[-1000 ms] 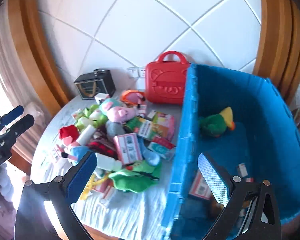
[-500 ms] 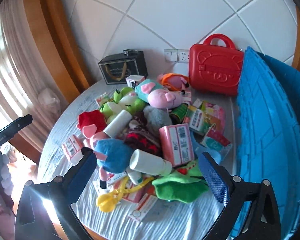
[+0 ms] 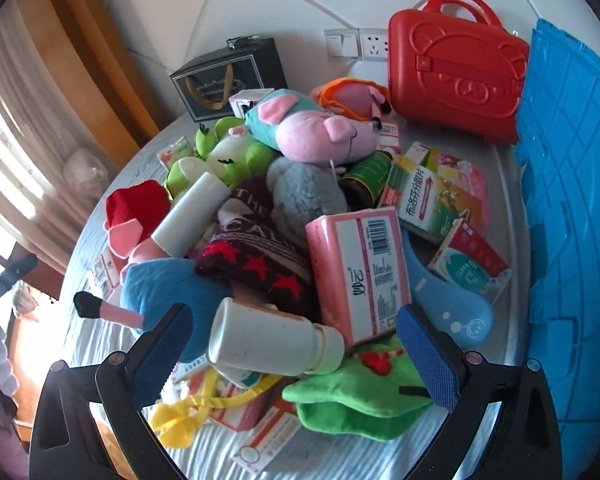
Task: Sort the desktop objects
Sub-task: 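Withdraw both tools from the crate and approach the pile, then grasp the green plush frog with the right tool while the left tool grasps the maroon sock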
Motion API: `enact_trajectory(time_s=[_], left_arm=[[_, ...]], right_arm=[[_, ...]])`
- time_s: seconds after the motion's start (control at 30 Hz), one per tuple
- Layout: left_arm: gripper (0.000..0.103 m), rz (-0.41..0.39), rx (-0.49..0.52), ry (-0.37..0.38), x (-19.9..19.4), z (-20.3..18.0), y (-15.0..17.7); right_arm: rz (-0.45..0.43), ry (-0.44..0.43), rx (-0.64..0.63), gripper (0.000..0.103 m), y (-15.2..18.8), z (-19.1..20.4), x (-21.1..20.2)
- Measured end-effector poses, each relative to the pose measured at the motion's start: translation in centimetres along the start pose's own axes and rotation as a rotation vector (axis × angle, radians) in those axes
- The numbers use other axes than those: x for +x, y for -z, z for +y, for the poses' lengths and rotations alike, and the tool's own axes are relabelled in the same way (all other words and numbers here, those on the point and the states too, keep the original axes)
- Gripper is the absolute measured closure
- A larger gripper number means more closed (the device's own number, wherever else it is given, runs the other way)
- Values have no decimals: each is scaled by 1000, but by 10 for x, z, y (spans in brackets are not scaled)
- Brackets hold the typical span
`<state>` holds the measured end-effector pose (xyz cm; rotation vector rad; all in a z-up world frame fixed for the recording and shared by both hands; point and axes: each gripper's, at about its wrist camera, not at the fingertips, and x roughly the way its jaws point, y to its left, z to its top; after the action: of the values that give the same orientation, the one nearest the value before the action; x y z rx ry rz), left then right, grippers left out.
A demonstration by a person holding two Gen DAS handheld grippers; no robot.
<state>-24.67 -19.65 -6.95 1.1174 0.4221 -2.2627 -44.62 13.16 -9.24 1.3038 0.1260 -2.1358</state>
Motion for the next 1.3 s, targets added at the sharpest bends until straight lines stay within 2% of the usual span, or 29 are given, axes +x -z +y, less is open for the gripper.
enact_trajectory(time_s=[0.07,0.17,0.3,0.5,0.57,0.77,0.9,1.03,1.17,1.3], left_arm=[[31,42,-24,-8,17,10,2],[31,72,-8,-23,40,15,4],[31,83,50,67,50,0,-4],[31,28,268,240,40,-82,-22],[31,26,338,302,41,-116,-24],[31,78,467,404,55,-198,-19],[31,138,503,432,69,-231,-15],[31,232,516,429,91,-255,-11],[31,317,538,400,115,-274,-4],[32,330,563,355,124,-286,-2]], right_arm=[[12,14,9,0,-3,-2,9],[15,48,34,0,-6,-6,15],[7,122,99,0,2,-16,13],[25,245,232,0,34,-38,9],[25,234,291,0,46,-43,7],[17,232,400,0,71,-52,-1],[-2,220,429,0,76,-54,-6],[27,198,465,0,80,-59,5],[51,179,505,0,79,-68,25],[72,156,537,2,77,-77,45]])
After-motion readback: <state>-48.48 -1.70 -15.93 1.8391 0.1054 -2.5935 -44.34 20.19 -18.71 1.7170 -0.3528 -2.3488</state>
